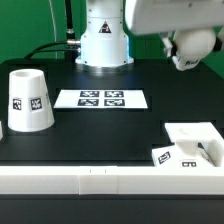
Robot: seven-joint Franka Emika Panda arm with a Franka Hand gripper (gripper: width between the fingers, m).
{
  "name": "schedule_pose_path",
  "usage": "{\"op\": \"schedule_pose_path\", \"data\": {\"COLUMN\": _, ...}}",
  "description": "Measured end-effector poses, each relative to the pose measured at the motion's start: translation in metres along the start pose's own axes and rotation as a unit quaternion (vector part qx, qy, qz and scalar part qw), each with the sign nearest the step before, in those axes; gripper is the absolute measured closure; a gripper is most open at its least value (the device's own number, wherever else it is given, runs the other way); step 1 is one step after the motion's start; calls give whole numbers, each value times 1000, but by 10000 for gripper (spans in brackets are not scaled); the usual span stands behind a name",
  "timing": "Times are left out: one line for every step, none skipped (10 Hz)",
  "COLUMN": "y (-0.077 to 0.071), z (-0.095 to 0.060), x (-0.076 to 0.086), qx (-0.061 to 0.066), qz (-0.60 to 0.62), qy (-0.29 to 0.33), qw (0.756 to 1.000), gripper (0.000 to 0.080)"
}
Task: Assemble lamp
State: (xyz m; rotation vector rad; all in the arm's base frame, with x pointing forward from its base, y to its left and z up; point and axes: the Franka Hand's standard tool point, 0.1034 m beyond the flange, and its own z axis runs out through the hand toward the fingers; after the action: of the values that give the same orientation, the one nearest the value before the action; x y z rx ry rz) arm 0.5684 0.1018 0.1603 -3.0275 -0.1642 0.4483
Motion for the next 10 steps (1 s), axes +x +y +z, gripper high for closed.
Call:
{"op": "schedule_pose_path", "data": {"y": -1, "z": 5, "x": 1, "qx": -1, "qz": 0, "qy": 38, "qw": 999, "gripper": 223}}
{"op": "schedule_pose_path", "data": {"y": 0, "z": 10, "x": 5, "qx": -3, "qz": 0, "qy": 72, "qw": 997, "gripper": 223}}
{"op": "schedule_pose_path", "data": {"y": 1, "z": 8, "x": 9, "qx": -5, "qz": 1, "qy": 116, "qw": 993, "gripper": 223}}
{"op": "schedule_pose_path", "data": {"y": 2, "z": 7, "x": 8, "qx": -7, "qz": 1, "qy": 150, "qw": 989, "gripper": 223}}
{"op": "schedule_pose_path", "data": {"y": 4, "z": 8, "x": 12, "qx": -9, "qz": -3, "qy": 185, "qw": 983, "gripper": 223}}
{"op": "schedule_pose_path", "data": {"y": 10, "z": 4, "x": 20, "qx": -17, "qz": -27, "qy": 218, "qw": 975, "gripper": 223}}
{"op": "schedule_pose_path", "data": {"y": 16, "z": -9, "x": 31, "qx": -25, "qz": -43, "qy": 258, "qw": 965, "gripper": 223}}
{"op": "schedule_pose_path", "data": {"y": 20, "z": -18, "x": 37, "qx": -32, "qz": -60, "qy": 277, "qw": 958, "gripper": 223}}
{"op": "schedule_pose_path", "data": {"y": 20, "z": -28, "x": 45, "qx": -36, "qz": -62, "qy": 317, "qw": 946, "gripper": 223}}
{"op": "schedule_pose_path", "data": {"y": 23, "z": -26, "x": 45, "qx": -40, "qz": -59, "qy": 356, "qw": 932, "gripper": 223}}
